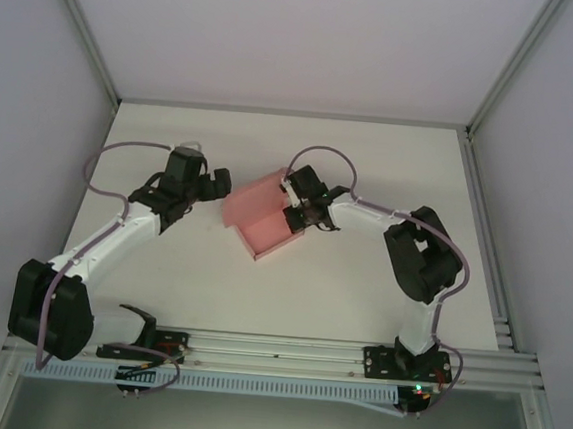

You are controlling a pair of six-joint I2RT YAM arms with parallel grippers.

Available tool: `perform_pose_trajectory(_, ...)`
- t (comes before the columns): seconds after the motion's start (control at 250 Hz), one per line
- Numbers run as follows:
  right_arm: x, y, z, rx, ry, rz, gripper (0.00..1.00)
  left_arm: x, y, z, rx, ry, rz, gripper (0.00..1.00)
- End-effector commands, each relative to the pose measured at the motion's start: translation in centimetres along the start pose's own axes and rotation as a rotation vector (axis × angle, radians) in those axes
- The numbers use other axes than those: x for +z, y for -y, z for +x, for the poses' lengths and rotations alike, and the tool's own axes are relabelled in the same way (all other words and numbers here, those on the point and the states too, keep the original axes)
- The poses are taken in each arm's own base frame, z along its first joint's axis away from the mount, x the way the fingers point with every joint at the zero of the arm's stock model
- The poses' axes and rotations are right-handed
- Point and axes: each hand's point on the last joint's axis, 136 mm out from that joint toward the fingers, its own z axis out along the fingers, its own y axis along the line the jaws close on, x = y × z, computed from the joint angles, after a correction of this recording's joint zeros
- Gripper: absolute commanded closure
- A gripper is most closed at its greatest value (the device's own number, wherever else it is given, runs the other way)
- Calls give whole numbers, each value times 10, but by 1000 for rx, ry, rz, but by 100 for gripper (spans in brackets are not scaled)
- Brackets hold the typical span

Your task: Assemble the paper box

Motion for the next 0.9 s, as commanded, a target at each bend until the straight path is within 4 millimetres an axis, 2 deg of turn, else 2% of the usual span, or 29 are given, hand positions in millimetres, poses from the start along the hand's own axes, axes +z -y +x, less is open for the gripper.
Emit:
perform_pose_trajectory(0.0, -28, 24, -4, 171, 80, 179, 100, -11, -5, -14, -34, 60, -9, 0)
perform_pose_trajectory(0.14, -42, 49, 27, 472, 61, 347, 100, -15, -6, -18, -34, 76, -17, 0)
perform_pose_trajectory(0.192, -42, 53, 37, 566, 54, 376, 100, -15, -7, -18, -32, 74, -20, 0)
perform_pose_trajectory(0.287, -36, 47, 50, 705, 58, 360, 100, -13, -8, -17, -32, 69, -26, 0)
perform_pose_trajectory(0.391, -24, 32, 50, 724, 62, 274, 100, -12, -7, -17, -18, 69, -25, 0)
perform_pose_trajectory(0.587, -22, 30, 49, 673, 43, 282, 100, -8, -3, -19, 32, 68, -9, 0)
perform_pose_trajectory(0.731, -32, 31, 40, 643, 79, 272, 84, -7, 21, -15, 119, 59, 126, 0)
perform_pose_trajectory(0.775, -39, 33, 35, 631, 96, 275, 74, -7, 28, -12, 139, 53, 169, 0)
perform_pose_trajectory(0.835, -50, 36, 28, 603, 122, 283, 69, -7, 42, -9, 197, 45, 249, 0)
perform_pose_trajectory(0.894, -64, 39, 18, 568, 157, 289, 57, -8, 57, -5, 257, 38, 335, 0)
